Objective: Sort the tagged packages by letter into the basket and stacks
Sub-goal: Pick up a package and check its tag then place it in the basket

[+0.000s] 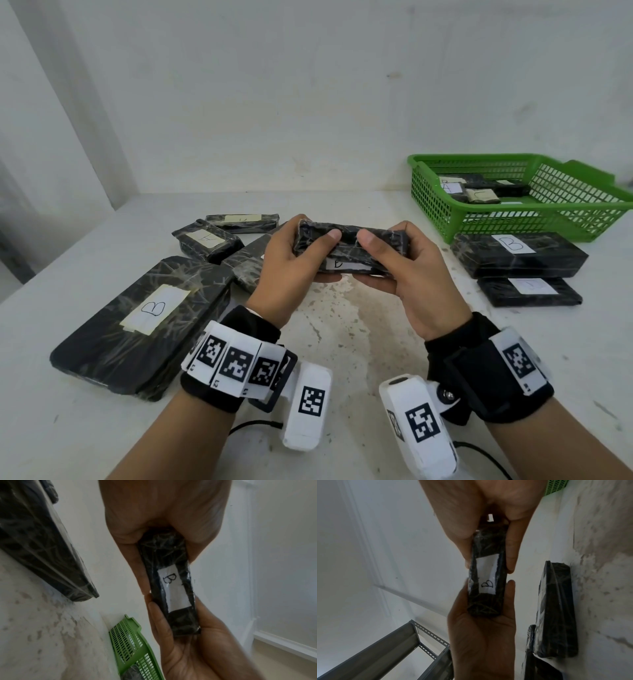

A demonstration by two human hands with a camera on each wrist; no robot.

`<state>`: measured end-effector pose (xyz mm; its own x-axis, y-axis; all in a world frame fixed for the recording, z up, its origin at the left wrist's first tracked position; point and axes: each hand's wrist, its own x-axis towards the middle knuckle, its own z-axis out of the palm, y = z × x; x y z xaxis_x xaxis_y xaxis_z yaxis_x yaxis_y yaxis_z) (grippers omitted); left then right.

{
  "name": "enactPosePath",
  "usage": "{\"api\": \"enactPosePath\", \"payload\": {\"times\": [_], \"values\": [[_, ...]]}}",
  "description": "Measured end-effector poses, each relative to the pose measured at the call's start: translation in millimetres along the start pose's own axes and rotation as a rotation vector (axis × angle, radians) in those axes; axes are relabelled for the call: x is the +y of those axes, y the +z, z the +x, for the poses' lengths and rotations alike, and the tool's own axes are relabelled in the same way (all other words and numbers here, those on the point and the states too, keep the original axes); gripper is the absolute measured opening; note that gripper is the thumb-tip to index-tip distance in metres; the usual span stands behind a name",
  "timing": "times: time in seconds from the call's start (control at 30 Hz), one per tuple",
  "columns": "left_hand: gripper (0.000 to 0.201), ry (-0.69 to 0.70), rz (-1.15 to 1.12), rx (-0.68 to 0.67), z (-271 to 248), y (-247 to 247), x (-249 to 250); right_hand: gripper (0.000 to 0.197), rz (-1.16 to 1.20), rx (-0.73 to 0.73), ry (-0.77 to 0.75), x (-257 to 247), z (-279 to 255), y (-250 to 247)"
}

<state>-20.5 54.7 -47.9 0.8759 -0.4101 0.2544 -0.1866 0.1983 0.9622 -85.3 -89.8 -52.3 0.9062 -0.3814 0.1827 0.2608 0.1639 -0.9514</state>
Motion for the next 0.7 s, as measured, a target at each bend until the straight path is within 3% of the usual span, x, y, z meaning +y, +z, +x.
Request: {"api": "enactPosePath", "payload": {"times": [0.13, 0.3, 0.47, 0.53, 0.7], "values": [[0.014, -0.013, -0.031, -0.072, -1.0, -1.6, 4.8, 0.032, 0.018, 0.033, -0.035, 0.5, -0.2, -0.7], [0.022, -0.048, -0.025, -0.030, 2.0, -1.0, 2.0, 0.028, 0.045, -0.031, 0.025, -2.2, 2.1, -2.6], [0.043, -0.104, -0.191, -0.055, 5.0, -8.1, 8.4, 0.023, 0.113, -0.062, -0.006, -6.6, 1.4, -2.6], [0.044, -0.094, -0.203, -0.106, 5.5, -9.4, 10.0, 0.019, 0.123, -0.045, -0.012, -6.8, 1.9, -3.1], [0.034, -0.024, -0.200, -0.106, 5.9, -11.5, 10.6, 0.034, 0.170, -0.103, 0.000, -9.1, 2.4, -3.3]]}}
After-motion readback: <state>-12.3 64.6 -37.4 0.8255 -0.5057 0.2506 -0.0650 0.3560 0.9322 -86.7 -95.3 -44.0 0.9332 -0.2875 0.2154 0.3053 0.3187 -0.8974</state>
